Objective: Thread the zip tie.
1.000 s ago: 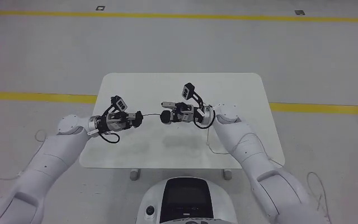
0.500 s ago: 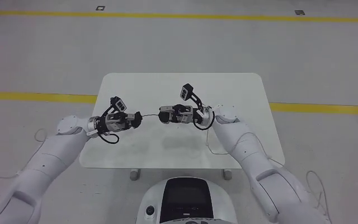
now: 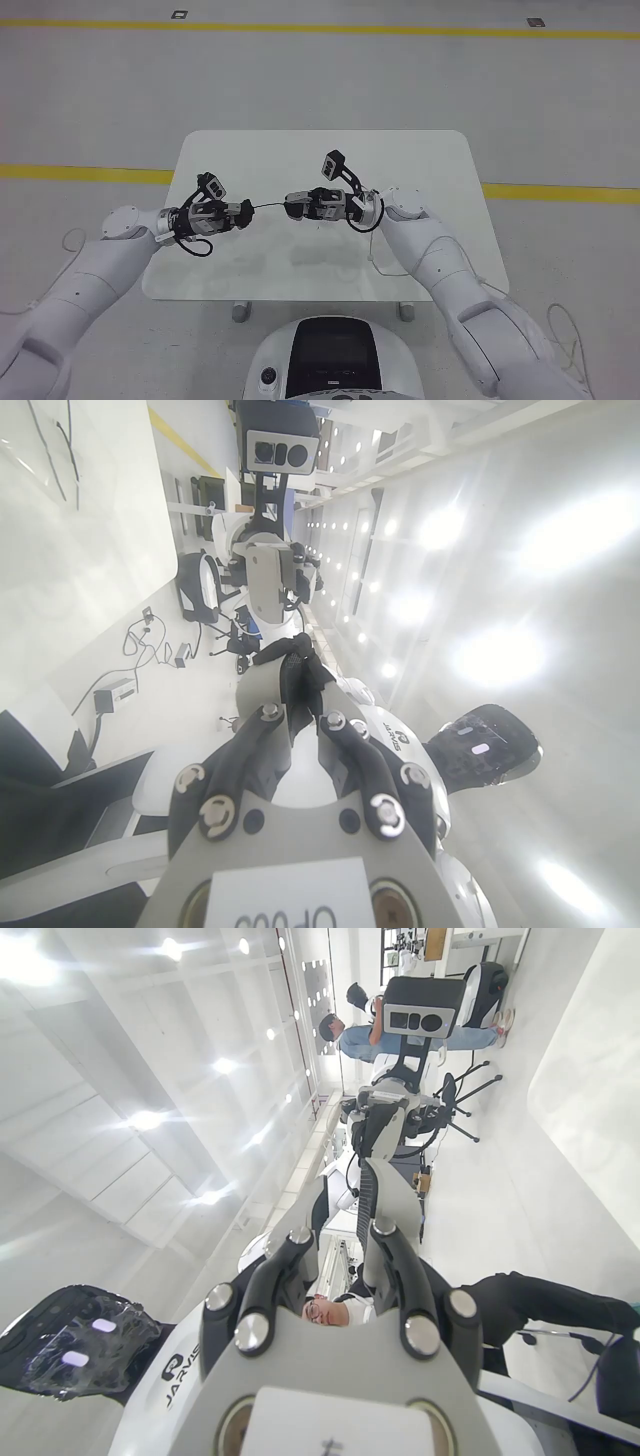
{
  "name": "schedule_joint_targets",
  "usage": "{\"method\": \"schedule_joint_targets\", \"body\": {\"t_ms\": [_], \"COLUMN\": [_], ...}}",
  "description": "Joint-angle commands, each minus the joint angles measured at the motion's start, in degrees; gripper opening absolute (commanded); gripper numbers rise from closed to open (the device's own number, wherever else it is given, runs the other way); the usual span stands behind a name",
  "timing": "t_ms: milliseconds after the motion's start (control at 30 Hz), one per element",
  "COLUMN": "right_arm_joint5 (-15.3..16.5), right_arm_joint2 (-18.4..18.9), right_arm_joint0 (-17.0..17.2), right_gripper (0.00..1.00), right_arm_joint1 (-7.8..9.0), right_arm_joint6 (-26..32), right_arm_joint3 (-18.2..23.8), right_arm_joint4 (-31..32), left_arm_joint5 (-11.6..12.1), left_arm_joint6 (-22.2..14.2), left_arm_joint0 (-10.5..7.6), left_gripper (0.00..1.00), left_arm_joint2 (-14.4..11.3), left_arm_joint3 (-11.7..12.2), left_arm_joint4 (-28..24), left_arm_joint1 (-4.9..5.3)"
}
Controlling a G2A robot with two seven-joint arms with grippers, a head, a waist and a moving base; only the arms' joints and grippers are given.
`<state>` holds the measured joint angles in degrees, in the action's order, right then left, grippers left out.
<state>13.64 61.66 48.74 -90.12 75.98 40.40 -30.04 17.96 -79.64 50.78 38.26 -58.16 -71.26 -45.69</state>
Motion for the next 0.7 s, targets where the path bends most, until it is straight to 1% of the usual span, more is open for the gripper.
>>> {"method": "schedule_joint_targets", "body": {"t_ms": [0,100,367,567,633,667], "right_arm_joint5": [0.0,0.0,0.1,-0.1,-0.1,-0.1], "right_arm_joint2": [-0.2,-0.4,-1.0,-1.4,-1.5,-1.6], "right_arm_joint0": [0.0,-0.1,-0.2,-0.4,-0.4,-0.4], "right_gripper": [0.13,0.11,0.12,0.09,0.05,0.00], "right_arm_joint1": [0.02,0.05,0.18,0.31,0.35,0.38], "right_arm_joint6": [0.0,0.0,0.1,-0.6,-0.8,-1.0], "right_arm_joint3": [0.0,-0.1,0.1,0.0,0.1,0.1], "right_arm_joint4": [-0.1,-0.4,-0.9,-0.7,-0.7,-0.7], "left_arm_joint5": [0.1,0.3,0.6,0.7,0.8,0.8], "left_arm_joint6": [0.0,0.0,0.0,0.0,0.0,0.0], "left_arm_joint0": [-0.16,-0.37,-1.00,-1.45,-1.56,-1.61], "left_gripper": [0.00,0.00,0.00,0.00,0.00,0.00], "left_arm_joint2": [-0.3,-0.7,-1.7,-2.6,-2.8,-2.9], "left_arm_joint3": [0.1,0.2,0.6,0.7,0.8,0.9], "left_arm_joint4": [-0.2,-0.5,-1.0,-1.1,-1.2,-1.3], "left_arm_joint1": [0.05,0.10,0.20,0.24,0.24,0.23]}}
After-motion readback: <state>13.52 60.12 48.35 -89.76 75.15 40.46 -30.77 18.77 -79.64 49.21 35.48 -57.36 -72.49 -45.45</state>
